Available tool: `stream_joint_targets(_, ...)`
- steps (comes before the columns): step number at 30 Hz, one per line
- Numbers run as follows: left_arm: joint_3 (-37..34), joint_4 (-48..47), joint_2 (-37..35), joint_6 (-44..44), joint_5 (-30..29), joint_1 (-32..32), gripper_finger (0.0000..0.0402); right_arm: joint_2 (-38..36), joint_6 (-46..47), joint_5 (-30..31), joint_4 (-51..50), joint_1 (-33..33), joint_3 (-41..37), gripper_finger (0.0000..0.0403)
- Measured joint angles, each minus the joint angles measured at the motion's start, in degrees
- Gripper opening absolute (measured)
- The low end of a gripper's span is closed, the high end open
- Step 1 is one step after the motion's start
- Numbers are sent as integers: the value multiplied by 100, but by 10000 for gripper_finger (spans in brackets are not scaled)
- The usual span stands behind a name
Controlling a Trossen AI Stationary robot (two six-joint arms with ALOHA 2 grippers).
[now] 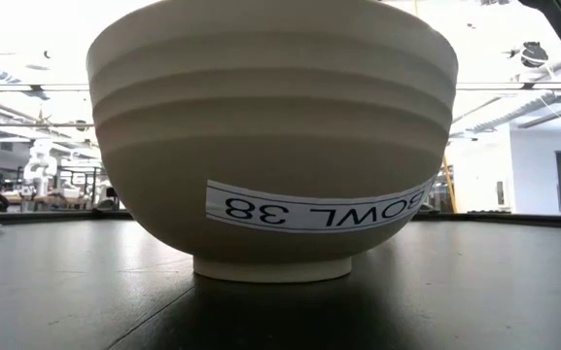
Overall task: Nest bowls inside each other
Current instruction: Stack the light orange bowl on top of the black bowl
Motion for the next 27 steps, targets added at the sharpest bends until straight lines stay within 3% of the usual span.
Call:
stream_joint_targets(10,0,0,0,-77,-1,3,228,-36,-168,150,-35,-24,5,164)
stream_joint_targets(16,0,0,0,-135,-7,3,228,-249,-260,564,-35,32,3,164)
stream_joint_targets(27,0,0,0,-171,-201,5,228,-435,-275,892,-332,392,-33,164)
